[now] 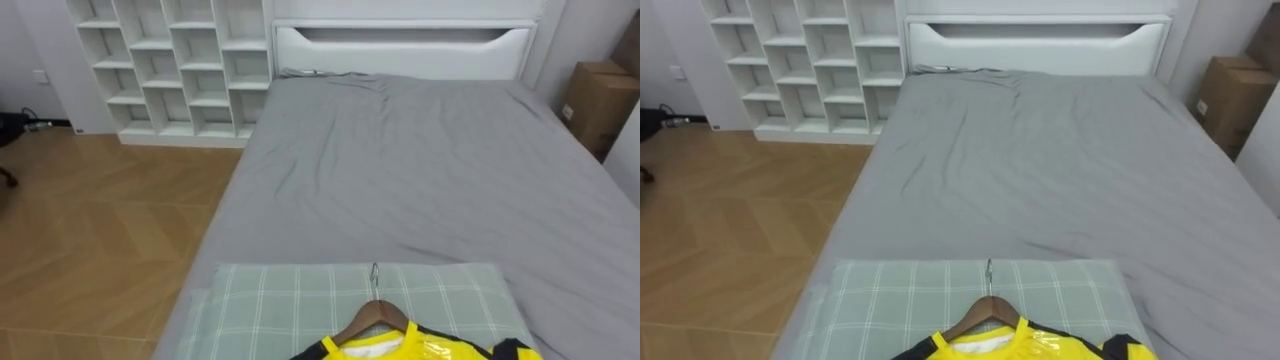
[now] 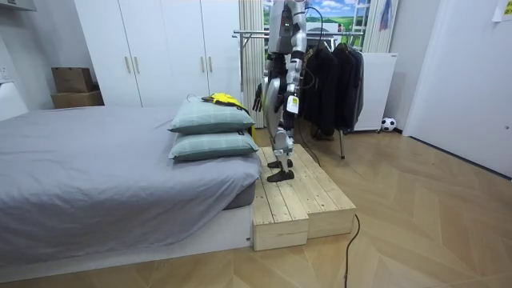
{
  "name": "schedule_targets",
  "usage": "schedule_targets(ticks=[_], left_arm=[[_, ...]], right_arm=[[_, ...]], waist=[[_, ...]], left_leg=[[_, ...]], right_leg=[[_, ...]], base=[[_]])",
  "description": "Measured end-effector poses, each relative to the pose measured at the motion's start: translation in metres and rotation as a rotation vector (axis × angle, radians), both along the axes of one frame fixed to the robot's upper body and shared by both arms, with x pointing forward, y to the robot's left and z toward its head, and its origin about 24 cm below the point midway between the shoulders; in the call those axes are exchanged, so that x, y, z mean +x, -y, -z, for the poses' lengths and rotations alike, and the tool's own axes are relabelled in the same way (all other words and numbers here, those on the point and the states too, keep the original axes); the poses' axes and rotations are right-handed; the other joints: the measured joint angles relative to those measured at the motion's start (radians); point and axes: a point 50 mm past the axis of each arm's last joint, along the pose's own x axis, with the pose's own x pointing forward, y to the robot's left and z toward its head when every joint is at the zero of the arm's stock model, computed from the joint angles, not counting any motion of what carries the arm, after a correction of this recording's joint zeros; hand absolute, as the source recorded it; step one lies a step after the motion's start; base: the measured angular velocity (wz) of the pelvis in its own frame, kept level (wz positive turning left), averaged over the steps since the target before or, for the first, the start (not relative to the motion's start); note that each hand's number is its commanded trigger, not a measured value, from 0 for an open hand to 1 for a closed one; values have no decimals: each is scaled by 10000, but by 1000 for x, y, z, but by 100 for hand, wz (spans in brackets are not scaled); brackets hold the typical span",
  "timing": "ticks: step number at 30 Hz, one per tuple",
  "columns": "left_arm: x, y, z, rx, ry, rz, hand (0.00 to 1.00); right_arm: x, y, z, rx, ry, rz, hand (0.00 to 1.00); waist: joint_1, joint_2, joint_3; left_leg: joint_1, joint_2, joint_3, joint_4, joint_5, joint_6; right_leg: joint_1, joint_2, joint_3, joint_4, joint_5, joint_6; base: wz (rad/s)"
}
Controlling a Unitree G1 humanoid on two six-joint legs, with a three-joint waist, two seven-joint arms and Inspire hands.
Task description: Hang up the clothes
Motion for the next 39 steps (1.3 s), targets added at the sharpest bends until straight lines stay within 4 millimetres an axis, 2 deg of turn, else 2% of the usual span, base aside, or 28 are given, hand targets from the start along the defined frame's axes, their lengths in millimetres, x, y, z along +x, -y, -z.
schedule_targets(ticks=[8,11,12,16,20,22,29,32,34,36,39], left_arm=[[8,-28,-12,1456,617,-1110,0],[12,-42,-18,2152,765,-1281,0],[16,-49,-22,2489,858,-1285,0],[37,-62,-35,3725,1454,-717,0],[49,-69,-47,4638,1888,-366,0],[62,-72,-57,5515,2289,45,0],[98,-70,-84,7593,3564,1648,0],[108,-68,-91,8329,3799,2571,0],[117,-63,-98,9005,4015,3503,0],[129,-55,-108,9458,4588,4272,0],[145,-46,-120,10090,5328,5264,0]], right_arm=[[-3,4,-1,-85,-16,293,0],[-3,6,-1,-207,-48,121,0],[-3,8,-1,-269,-65,61,0],[-6,14,-2,-472,-184,42,0],[-7,17,-3,-538,-217,94,0],[-7,19,-3,-584,-195,107,0],[-8,25,-5,-708,-60,144,0],[-6,26,-6,-711,56,-29,0],[-4,26,-6,-730,186,-223,0],[-3,26,-6,-697,270,-279,0],[-1,25,-6,-647,365,-311,0]], waist=[[66,30,-6],[65,102,-40],[101,142,-62],[265,175,-38],[255,235,-53],[267,288,-46],[231,556,-55],[112,517,-42],[-47,596,-71],[-56,529,-89],[-214,443,-68]], left_leg=[[209,-23,74,-90,0,1],[207,-19,74,-90,0,0],[227,-19,65,-91,0,0],[274,-19,46,-108,0,0],[229,-17,44,-120,-4,-2],[140,-11,13,-43,-8,0],[54,-43,-87,-3,-1,5],[95,-44,-120,-18,5,0],[116,-38,-167,-19,7,-5],[101,-39,-167,-26,12,-12],[95,-37,-150,-23,12,-12]], right_leg=[[186,-5,164,-139,-17,23],[188,6,184,-142,-18,23],[196,7,183,-135,-17,23],[238,4,146,-108,-15,21],[218,10,144,-109,-14,21],[169,17,143,-100,-5,14],[93,4,-5,-95,13,26],[175,13,-17,-112,12,26],[186,23,21,-112,12,26],[169,22,21,-120,13,25],[165,17,-26,-116,12,26]], base=[[-3],[-1],[0],[1],[0],[4],[4],[4],[6],[0],[0]])
